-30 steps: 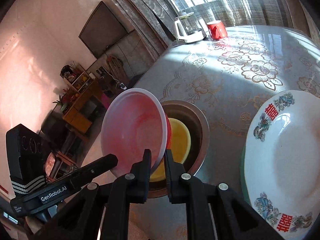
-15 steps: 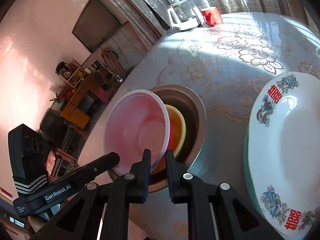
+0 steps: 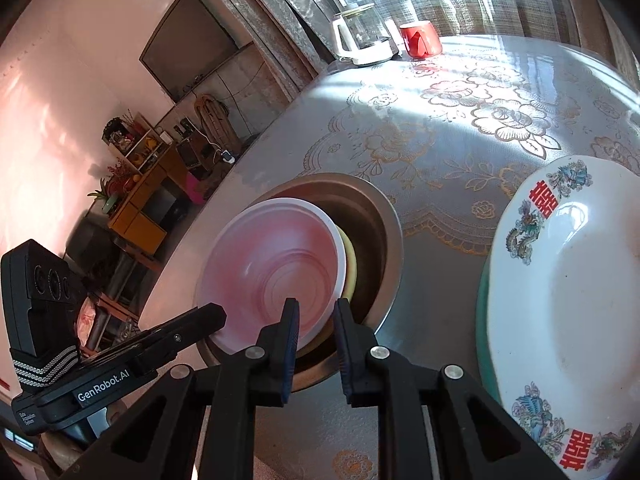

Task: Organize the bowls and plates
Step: 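Lower the red bowl into the yellow bowl with the left gripper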

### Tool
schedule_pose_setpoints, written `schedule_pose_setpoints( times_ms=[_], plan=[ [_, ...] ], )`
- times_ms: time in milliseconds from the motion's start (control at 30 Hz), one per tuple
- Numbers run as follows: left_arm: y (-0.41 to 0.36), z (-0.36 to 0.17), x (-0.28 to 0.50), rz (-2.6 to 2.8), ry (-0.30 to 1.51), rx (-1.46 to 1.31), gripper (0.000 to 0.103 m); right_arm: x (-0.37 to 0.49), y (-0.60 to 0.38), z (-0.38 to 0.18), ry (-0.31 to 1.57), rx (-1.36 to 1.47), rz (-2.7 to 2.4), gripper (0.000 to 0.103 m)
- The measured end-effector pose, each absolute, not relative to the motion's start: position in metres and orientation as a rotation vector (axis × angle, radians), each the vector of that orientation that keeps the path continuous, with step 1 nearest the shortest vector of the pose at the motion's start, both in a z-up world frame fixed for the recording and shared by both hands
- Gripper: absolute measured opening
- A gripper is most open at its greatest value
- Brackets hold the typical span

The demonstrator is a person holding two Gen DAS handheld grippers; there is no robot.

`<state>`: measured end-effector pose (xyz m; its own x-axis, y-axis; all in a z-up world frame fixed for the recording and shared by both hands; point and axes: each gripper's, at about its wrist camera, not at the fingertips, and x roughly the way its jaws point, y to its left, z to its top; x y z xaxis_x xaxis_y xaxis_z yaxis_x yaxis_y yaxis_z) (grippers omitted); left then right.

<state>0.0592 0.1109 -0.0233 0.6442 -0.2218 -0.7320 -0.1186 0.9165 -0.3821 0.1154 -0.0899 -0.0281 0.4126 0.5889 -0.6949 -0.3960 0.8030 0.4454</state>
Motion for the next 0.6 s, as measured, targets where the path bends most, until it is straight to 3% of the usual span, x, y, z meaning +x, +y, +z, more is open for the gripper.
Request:
schedule_pose_setpoints(
  times_ms=[200,600],
  plan=[
    [0.116,-0.017,0.055,-0.035,0.836,-0.392,0.025,0.115,-0.092,-0.027,0.947,0.204,0.612,0.016],
    [0.106,-0.025,0.062,-0.032,0.839,-0.319,0.019,0.113,-0.079,-0.025,0.930,0.093,0.592,0.018]
  ],
)
